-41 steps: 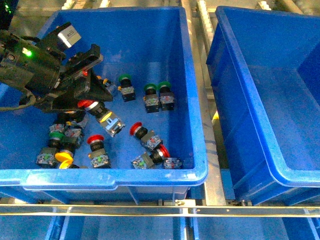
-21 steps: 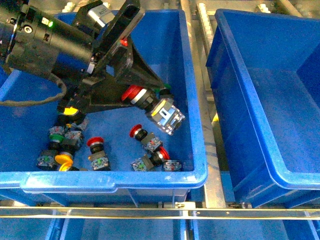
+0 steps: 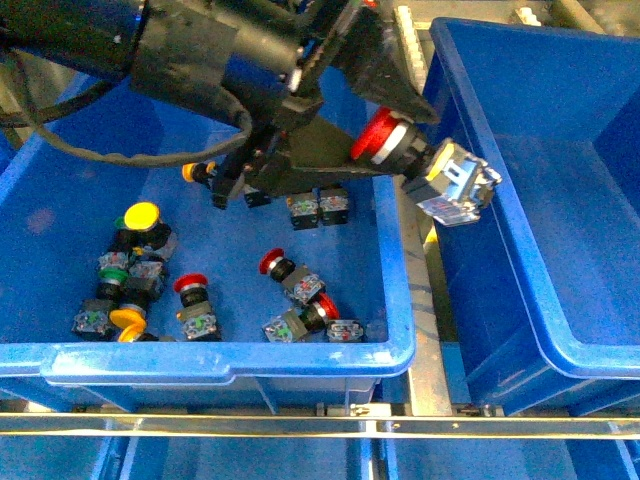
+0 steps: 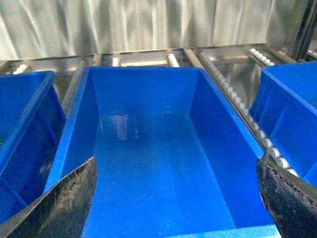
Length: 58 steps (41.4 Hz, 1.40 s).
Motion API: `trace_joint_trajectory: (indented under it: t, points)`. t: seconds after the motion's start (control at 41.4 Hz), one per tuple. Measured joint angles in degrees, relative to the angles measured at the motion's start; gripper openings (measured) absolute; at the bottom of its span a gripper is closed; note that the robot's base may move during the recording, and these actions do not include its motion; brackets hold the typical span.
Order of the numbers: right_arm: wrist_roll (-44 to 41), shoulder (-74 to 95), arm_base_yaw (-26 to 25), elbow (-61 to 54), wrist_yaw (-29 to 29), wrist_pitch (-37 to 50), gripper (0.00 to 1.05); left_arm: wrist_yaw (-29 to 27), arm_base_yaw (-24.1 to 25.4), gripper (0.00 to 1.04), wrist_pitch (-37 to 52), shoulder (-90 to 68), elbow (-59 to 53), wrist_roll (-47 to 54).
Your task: Pick red and yellow buttons and place in box
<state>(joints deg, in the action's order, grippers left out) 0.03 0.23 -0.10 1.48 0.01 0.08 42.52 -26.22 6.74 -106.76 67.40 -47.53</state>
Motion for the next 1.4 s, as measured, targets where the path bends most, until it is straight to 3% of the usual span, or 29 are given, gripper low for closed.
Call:
trace_joint_trajectory:
  t: [0.411,1.401]
  points:
    - [0.0,0.0,0.0,0.0,0.0,0.0,0.98,-1.2,-6.32,0.33,2.99,-5.22,6.91,-7.15]
    - [0.24,0.15,0.11,0.07,0.59,-0.15,0.98,-6.78,-13.55,0.33,1.88,-15.19,19.28,-13.42]
